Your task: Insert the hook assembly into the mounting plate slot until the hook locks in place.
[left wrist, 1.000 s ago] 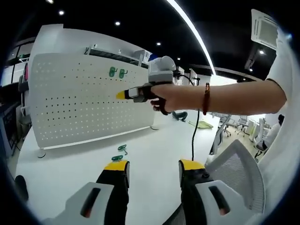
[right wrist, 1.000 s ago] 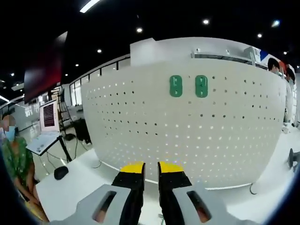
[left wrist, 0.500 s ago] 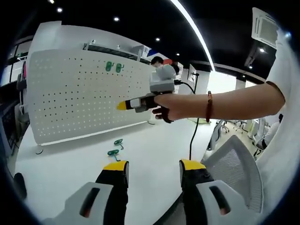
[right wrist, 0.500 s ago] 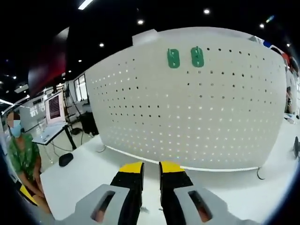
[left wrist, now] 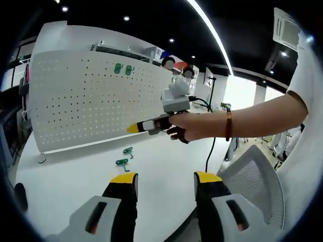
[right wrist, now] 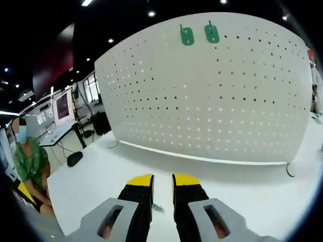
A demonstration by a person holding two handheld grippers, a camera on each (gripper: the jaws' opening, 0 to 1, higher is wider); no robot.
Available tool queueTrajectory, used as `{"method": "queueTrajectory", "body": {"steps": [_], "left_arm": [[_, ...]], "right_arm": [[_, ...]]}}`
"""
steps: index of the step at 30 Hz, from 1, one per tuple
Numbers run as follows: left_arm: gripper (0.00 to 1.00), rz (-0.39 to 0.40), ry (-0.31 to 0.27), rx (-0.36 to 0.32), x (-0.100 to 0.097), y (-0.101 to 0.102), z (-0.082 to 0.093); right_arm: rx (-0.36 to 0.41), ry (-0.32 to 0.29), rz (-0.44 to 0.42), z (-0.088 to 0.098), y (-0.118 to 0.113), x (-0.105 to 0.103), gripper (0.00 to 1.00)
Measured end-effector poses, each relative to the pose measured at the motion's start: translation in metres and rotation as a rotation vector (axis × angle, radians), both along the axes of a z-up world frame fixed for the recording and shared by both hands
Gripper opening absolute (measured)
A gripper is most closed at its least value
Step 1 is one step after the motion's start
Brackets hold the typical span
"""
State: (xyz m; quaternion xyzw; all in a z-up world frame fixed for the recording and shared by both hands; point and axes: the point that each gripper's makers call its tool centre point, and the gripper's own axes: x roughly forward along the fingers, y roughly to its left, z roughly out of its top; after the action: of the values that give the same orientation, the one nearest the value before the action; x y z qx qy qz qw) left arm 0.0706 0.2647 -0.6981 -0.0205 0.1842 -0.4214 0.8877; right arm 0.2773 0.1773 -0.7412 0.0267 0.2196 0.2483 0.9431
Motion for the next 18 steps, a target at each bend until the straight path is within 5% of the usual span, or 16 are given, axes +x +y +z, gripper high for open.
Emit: {"method": "queueTrajectory", "body": {"steps": [18], "left_arm": [[0.47, 0.037, 0.036, -0.002, 0.003, 0.006, -0.006]], "right_arm": [[-0.014, 0.091, 0.045, -0.048, 0.011, -0.012, 0.14]]}}
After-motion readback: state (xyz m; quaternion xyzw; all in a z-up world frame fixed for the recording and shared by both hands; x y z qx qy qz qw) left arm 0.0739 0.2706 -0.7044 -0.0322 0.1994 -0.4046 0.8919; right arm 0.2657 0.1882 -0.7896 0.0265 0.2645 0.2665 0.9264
